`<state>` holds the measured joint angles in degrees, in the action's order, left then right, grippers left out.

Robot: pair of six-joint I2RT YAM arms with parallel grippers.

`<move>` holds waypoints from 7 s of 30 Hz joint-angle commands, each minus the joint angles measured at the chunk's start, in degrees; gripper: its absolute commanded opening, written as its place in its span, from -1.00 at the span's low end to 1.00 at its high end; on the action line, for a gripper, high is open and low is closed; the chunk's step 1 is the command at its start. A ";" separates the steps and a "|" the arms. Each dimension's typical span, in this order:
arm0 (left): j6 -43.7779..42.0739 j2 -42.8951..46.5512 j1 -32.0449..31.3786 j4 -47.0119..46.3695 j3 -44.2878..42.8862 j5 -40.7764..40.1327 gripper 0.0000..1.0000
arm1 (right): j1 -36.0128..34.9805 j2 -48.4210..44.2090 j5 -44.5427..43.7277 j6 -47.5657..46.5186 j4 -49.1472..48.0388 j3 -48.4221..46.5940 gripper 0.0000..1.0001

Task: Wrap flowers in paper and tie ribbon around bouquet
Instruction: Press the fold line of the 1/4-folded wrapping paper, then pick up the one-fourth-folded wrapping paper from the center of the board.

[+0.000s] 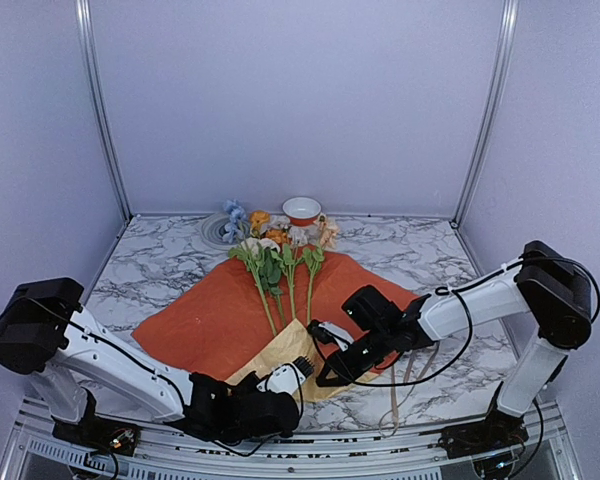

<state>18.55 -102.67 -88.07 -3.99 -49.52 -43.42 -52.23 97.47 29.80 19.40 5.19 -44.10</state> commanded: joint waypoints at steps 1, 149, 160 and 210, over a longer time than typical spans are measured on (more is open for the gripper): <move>8.96 1.75 1.63 7.12 2.38 -0.06 -0.68 | 0.98 -0.03 -1.37 1.19 1.92 0.15 -0.80; 6.49 2.86 15.09 10.59 -10.02 20.46 -0.53 | -8.81 -4.61 -19.83 23.21 14.51 -1.01 -0.63; -4.60 4.05 10.17 3.43 -10.67 28.03 -0.45 | -6.60 -7.07 -21.58 26.56 14.80 1.41 -0.66; -8.26 -9.22 17.84 -5.41 -5.14 38.57 -0.51 | -9.48 -22.95 -29.59 69.54 21.52 3.95 -0.06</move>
<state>10.63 -110.28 -70.87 -15.05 -56.38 -7.03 -61.78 71.46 -5.85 82.37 33.65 -38.96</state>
